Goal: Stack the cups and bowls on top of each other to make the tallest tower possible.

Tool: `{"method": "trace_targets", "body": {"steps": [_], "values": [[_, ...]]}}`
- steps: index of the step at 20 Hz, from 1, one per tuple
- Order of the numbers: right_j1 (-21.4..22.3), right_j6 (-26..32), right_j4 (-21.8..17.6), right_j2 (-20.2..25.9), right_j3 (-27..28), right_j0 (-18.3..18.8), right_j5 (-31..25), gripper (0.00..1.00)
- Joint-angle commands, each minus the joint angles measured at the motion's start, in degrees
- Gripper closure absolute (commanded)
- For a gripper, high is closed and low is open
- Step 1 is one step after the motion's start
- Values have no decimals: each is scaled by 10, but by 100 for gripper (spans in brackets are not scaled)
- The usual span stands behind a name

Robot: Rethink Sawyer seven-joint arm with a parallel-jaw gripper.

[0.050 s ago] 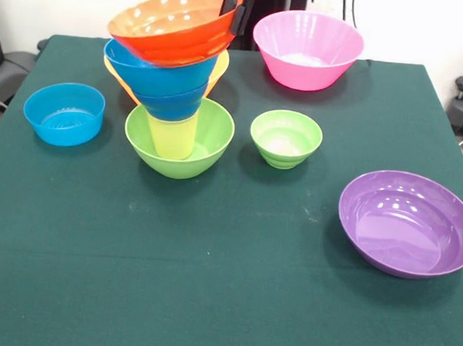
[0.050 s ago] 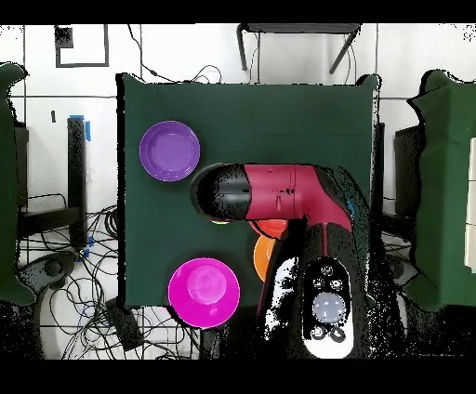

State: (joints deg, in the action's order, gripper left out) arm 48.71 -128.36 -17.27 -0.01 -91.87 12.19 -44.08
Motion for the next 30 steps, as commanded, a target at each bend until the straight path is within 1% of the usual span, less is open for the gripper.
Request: {"method": "trace_targets", "body": {"steps": [1,6,12,17,23,27,30], "values": [[-24,132,-70,49,11,13,-17,100],[-32,126,-80,55,10,18,-10,100],[-29,127,-90,60,5,25,-17,100],[-25,124,-95,64,-11,30,-9,100],[-39,116,-101,67,-17,32,9,100],[-44,107,-100,68,-25,33,17,100],[-41,86,-93,64,-38,30,29,100]]}}
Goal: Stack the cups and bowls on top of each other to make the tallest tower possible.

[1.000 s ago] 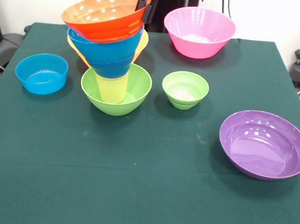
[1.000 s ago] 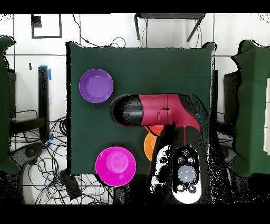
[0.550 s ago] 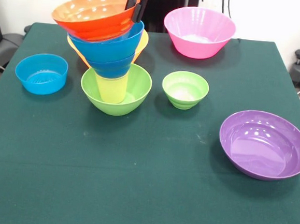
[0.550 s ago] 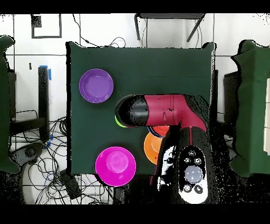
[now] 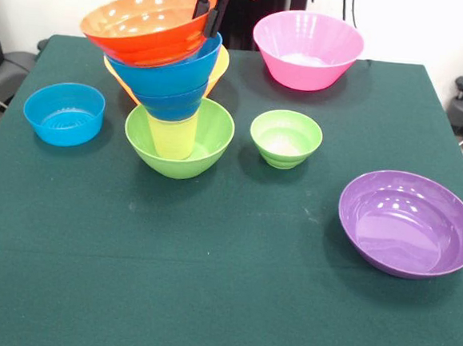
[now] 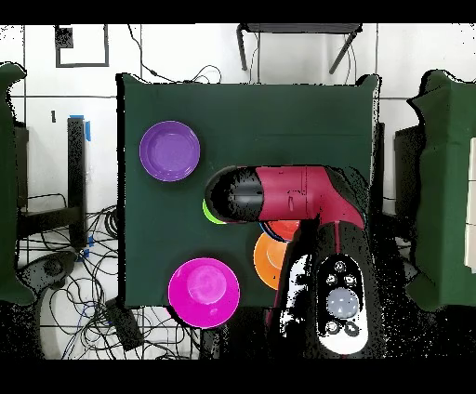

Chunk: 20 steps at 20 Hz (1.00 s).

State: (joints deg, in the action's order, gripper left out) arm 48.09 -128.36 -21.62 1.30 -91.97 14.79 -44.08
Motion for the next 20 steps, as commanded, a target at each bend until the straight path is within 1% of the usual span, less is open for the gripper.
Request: {"method": "trace_targets", "body": {"steps": [1,3,7,12,20], "values": [[-35,77,-48,48,-41,3,35,100],[-37,71,-46,47,-45,2,41,100],[-37,76,-41,51,-49,7,38,100],[-34,70,-41,46,-50,1,29,100],[-36,62,-40,44,-51,-2,30,100]]}}
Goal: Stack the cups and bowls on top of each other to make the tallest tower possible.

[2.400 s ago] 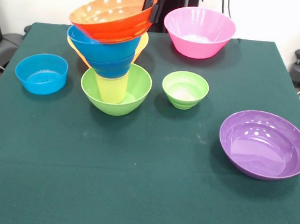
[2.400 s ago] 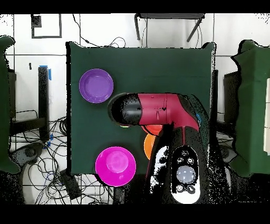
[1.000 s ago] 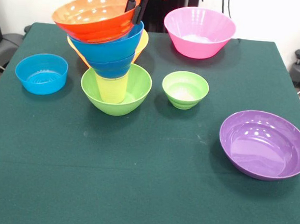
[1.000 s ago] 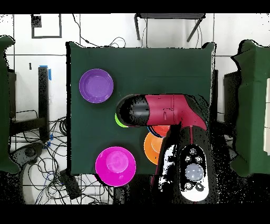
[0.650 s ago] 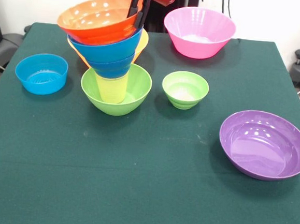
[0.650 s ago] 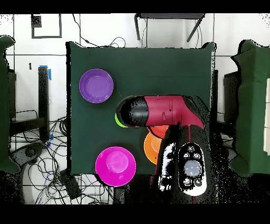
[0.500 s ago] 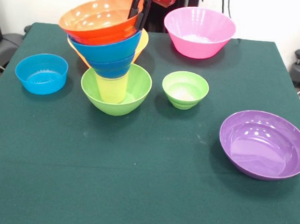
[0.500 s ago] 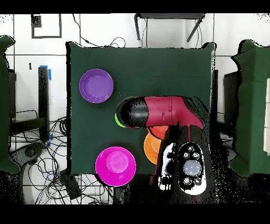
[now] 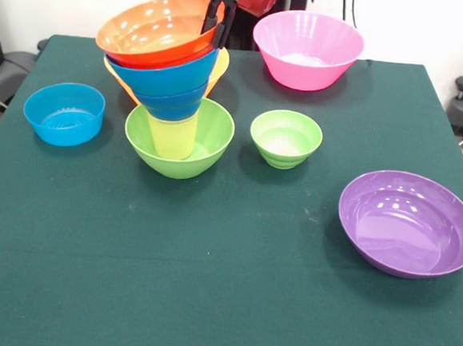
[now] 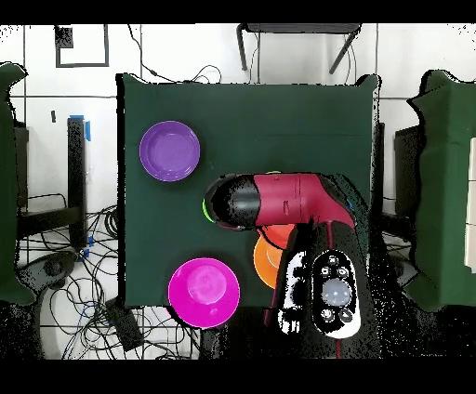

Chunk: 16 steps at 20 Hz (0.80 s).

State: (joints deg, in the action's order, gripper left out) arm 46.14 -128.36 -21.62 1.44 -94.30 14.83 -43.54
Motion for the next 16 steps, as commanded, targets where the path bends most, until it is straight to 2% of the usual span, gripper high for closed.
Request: {"method": "trace_targets", "body": {"steps": [1,7,8,16], "values": [[-16,60,-41,41,-28,-4,24,100],[-16,62,-47,41,-24,-6,30,100],[-16,64,-48,42,-24,-5,32,0],[-17,51,-52,33,-20,-13,33,0]]}}
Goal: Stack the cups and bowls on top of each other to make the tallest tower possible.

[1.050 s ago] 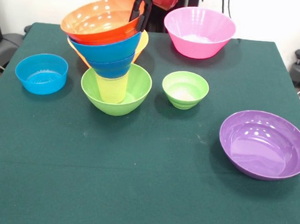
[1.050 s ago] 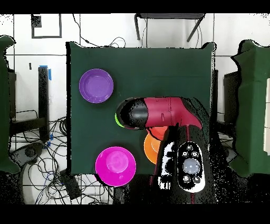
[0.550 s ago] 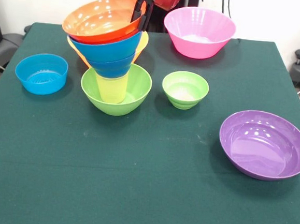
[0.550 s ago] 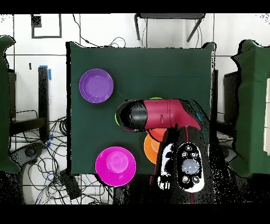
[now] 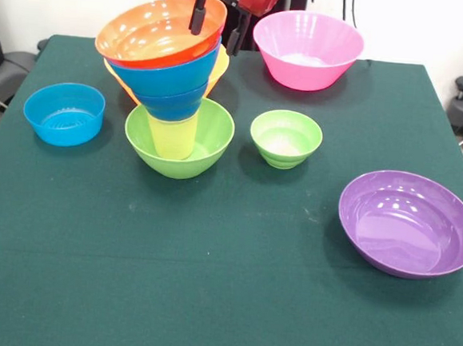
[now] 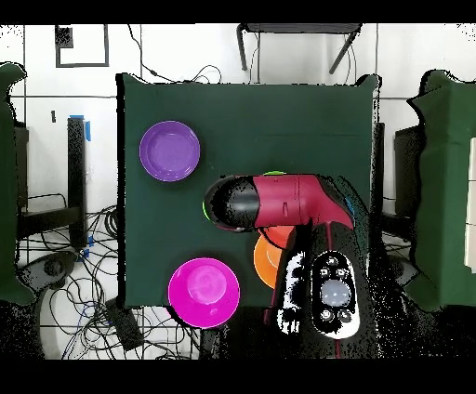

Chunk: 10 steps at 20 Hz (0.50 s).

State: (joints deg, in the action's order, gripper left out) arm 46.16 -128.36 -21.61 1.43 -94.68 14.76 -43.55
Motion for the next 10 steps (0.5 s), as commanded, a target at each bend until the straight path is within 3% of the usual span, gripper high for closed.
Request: {"method": "trace_targets", "body": {"steps": [1,10], "values": [[-17,51,-52,33,-16,-12,33,0],[0,43,-48,26,-21,-23,17,0]]}}
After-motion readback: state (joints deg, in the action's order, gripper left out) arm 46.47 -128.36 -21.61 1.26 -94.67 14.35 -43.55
